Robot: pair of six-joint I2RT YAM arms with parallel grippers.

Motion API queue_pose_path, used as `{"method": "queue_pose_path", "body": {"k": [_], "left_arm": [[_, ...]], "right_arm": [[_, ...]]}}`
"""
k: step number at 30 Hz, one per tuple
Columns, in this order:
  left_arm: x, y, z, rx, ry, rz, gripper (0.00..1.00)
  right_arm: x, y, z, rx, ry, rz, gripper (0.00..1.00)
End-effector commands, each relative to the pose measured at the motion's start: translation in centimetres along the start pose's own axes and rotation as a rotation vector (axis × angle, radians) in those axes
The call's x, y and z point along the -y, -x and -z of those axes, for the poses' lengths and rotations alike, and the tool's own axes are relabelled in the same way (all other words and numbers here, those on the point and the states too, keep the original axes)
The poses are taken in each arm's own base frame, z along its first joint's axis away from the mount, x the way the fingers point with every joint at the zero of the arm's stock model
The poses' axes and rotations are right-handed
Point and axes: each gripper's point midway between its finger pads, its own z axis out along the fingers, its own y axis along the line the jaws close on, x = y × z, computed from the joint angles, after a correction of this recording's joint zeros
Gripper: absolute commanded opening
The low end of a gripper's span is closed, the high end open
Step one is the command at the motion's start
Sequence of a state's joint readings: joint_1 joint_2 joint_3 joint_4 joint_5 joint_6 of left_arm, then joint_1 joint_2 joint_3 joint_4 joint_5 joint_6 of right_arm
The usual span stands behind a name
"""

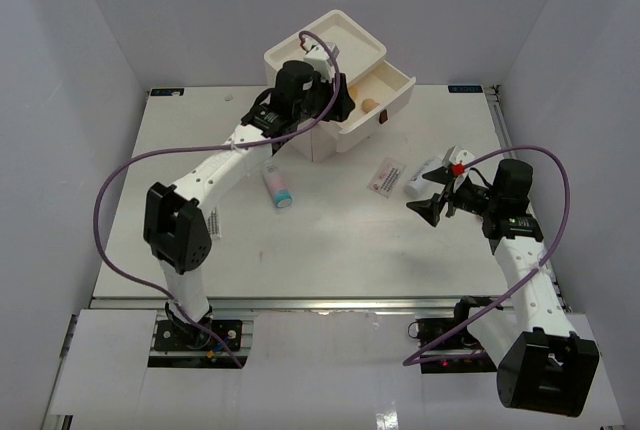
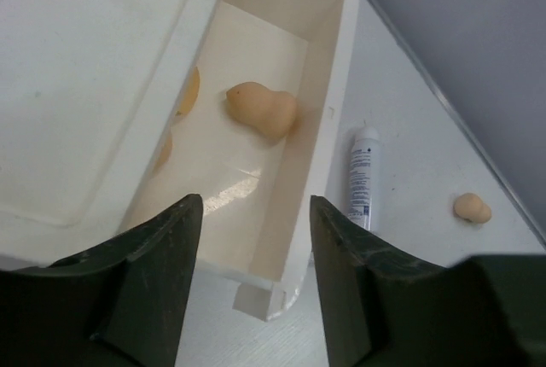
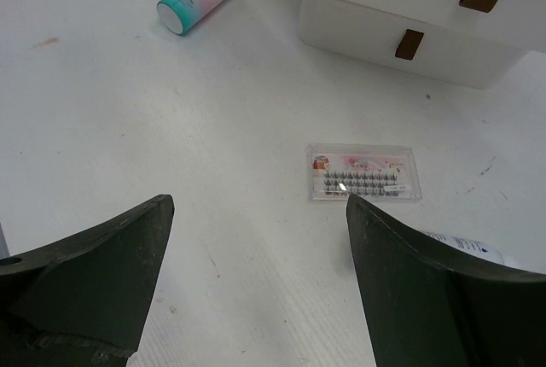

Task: Organize the makeup

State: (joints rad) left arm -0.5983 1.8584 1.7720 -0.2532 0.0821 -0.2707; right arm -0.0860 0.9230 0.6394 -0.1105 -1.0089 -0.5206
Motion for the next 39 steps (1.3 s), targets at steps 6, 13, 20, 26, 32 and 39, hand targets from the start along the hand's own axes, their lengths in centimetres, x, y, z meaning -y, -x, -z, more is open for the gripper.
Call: {"method": "queue_pose_path", "body": {"k": [6,13,20,26,32,39], "left_arm": [[2.7,0.7,13.9,0.19,-0.132,-0.051,0.76],[0.8,-4.4,17.5,0.194,-0.1,-0.094,0.81],[0.9,-7.8,18.8,0.156,-0.14,-0.1,0.87],[1.5,-7.5,19.1,0.15,-0.171,-0.104,0.87],[1.9,-7.3,19.5,0.158,-0.187,-0.102,0.88],[1.1,-7.4,19.4,0.161,-0.149,-0.119,0.89]], "right_arm": [[3.5,-0.9,0.9,-0.025,-0.16,-0.103,0.87],[7.1,-3.1,3.1,-0.112,-0.334,-0.188,0.86],[9.5,-7.2,7.0,-0.475,-0.47,-0.21,0.86],[10.9,-9.0,11.8,-0.777,-0.552,-0.108,0.9],[11.6,-12.9,14.9,-1.065,-0.486,-0.011,0.94],[13.5,-15.8,15.2,-1.169,-0.444,0.028,0.94]]}}
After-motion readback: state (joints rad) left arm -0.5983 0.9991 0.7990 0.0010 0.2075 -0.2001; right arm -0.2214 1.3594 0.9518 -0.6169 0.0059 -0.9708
